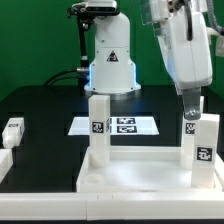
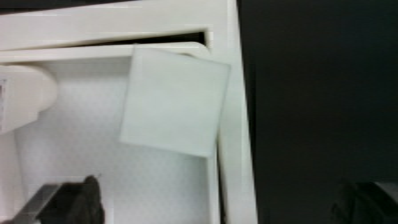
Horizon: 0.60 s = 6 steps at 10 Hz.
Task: Assemble desk
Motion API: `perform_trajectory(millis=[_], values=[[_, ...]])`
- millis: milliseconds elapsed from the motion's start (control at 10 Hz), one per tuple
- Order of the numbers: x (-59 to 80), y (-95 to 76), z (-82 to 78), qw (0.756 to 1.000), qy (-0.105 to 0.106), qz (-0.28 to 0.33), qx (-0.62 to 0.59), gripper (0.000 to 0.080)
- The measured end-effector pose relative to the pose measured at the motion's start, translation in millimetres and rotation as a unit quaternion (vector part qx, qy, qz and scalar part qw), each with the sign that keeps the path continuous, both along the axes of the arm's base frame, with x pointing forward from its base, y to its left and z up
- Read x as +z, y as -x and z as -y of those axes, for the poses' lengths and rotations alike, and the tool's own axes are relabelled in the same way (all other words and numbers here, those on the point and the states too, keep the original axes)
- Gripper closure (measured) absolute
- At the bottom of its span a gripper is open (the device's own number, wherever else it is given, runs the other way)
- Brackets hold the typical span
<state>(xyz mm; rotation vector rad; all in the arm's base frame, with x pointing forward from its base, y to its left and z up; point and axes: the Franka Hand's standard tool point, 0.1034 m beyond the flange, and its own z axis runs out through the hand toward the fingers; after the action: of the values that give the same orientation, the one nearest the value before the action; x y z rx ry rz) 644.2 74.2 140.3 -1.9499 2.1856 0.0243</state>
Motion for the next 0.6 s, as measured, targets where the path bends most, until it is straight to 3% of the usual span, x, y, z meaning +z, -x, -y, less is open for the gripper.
perform_trajectory(millis=[300,400,600], values=[[-0.1,0.0,1.7,1.0,0.003,0.003,0.018,0.0151],[4.9,-0.5,13.1,0.998,0.008,0.013,0.055,0.0151],[28.5,3.5,41.8,0.987,0.018,0.04,0.152,0.0151]])
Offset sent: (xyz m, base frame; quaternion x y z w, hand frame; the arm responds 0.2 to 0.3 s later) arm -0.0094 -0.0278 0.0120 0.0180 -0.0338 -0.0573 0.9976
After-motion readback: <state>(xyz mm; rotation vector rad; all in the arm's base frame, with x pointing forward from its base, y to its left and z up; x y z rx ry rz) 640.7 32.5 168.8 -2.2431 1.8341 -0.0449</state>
